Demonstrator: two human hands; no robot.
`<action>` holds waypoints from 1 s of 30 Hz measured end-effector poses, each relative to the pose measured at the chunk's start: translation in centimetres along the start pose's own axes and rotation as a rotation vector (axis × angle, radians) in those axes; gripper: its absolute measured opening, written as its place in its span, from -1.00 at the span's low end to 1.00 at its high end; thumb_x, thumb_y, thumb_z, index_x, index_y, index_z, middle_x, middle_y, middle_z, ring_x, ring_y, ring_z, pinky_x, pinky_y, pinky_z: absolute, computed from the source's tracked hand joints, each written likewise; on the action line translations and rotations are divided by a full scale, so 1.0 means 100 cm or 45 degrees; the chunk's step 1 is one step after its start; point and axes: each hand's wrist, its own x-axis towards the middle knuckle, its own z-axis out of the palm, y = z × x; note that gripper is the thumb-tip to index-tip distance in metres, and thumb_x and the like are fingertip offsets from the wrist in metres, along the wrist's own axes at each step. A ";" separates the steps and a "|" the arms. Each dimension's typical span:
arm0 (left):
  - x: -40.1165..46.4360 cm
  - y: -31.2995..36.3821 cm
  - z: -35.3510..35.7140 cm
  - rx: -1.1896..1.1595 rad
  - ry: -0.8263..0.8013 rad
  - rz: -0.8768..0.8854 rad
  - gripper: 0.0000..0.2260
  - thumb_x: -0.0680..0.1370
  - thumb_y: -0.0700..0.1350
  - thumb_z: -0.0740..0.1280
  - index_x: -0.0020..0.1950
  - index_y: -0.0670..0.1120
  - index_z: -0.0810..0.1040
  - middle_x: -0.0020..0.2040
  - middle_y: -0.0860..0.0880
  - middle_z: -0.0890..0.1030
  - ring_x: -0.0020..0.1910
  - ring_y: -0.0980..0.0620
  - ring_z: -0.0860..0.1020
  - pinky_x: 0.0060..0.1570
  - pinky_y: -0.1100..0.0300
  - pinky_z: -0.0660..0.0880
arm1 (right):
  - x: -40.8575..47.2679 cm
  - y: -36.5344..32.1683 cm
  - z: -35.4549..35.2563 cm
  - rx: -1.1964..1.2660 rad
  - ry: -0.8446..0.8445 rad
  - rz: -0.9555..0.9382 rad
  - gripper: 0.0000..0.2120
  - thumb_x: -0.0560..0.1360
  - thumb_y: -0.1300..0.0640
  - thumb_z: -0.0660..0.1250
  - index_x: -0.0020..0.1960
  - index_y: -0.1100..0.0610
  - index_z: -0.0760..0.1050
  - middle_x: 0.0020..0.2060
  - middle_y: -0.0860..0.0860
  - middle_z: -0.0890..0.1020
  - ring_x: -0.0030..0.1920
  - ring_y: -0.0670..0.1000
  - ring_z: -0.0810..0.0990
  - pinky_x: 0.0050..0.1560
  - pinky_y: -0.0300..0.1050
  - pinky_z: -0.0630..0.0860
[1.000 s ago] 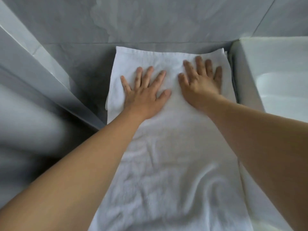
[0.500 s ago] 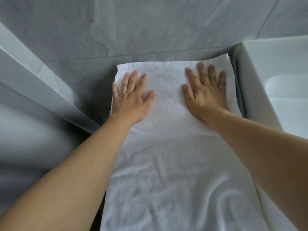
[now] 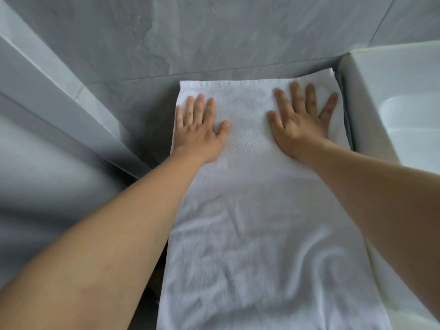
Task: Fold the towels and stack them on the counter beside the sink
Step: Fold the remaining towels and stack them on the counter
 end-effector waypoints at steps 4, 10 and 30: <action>-0.101 0.024 0.015 -0.191 0.259 0.113 -0.40 0.67 0.15 -0.12 0.66 -0.07 -0.10 0.66 -0.06 -0.13 0.62 -0.08 -0.22 0.54 -0.15 -0.31 | -0.113 -0.011 -0.004 0.272 0.298 -0.083 -0.42 0.58 -0.04 -0.02 0.57 0.10 0.13 0.57 0.11 0.10 0.57 0.14 0.02 0.48 0.28 -0.29; -0.238 0.035 0.081 -0.181 -0.066 0.108 -0.39 0.62 0.22 -0.23 0.65 0.04 -0.17 0.64 0.02 -0.21 0.61 -0.03 -0.25 0.54 -0.18 -0.27 | -0.229 0.017 0.043 0.068 -0.196 -0.180 -0.40 0.60 -0.16 -0.15 0.60 0.00 0.02 0.59 0.03 0.04 0.58 0.09 -0.05 0.53 0.18 -0.18; -0.346 0.022 0.086 -0.189 -0.036 0.043 -0.38 0.62 0.20 -0.15 0.65 -0.01 -0.07 0.66 -0.03 -0.11 0.63 -0.09 -0.15 0.50 -0.28 -0.31 | -0.357 0.029 0.030 0.045 -0.203 -0.218 -0.38 0.61 -0.19 -0.12 0.61 0.04 -0.04 0.58 0.04 -0.08 0.58 0.11 -0.10 0.54 0.18 -0.17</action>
